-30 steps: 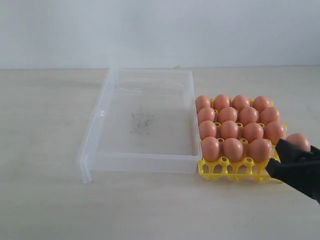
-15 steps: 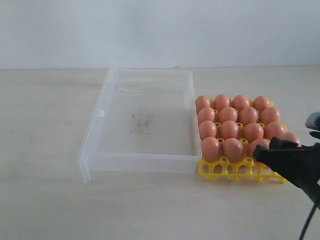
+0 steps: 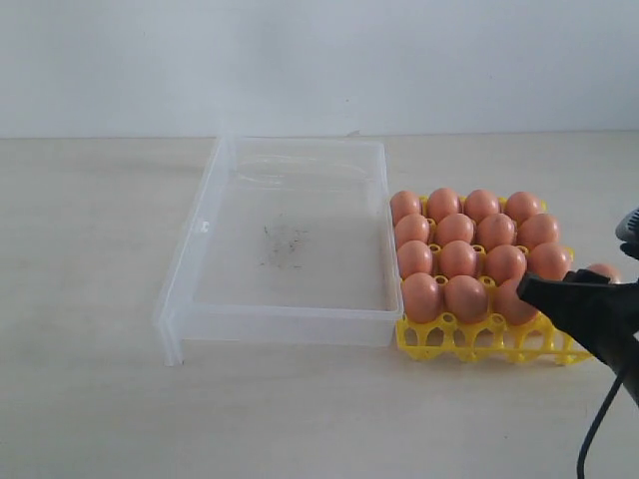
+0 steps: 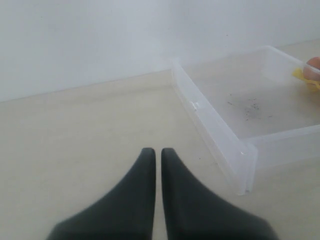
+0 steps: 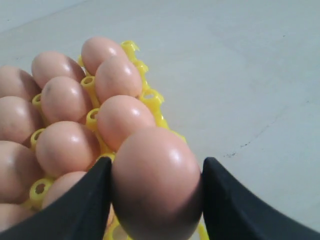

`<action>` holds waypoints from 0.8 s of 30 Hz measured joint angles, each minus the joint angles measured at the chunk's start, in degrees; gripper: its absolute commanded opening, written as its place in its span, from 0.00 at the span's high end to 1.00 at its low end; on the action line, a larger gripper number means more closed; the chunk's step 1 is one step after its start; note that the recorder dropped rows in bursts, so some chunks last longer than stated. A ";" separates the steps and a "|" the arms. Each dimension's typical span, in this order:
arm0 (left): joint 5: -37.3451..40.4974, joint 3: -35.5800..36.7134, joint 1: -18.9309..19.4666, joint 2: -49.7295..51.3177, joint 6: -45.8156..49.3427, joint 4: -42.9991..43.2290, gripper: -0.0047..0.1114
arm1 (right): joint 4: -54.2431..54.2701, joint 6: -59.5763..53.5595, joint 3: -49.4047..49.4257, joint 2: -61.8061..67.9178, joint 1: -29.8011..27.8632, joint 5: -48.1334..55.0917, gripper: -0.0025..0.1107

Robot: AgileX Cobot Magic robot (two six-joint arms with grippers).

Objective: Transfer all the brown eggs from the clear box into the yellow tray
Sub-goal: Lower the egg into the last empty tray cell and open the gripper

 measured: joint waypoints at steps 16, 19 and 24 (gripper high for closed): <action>0.00 0.00 0.00 0.00 0.00 0.00 0.93 | -4.45 -0.40 -6.74 3.70 -7.65 12.82 0.98; 0.00 0.00 0.00 0.00 0.00 0.00 0.93 | -4.80 -0.40 -7.22 3.70 -8.00 14.16 0.98; 0.00 0.00 0.00 0.00 0.00 0.00 0.93 | -4.87 -1.69 -7.32 3.70 -8.00 14.97 0.98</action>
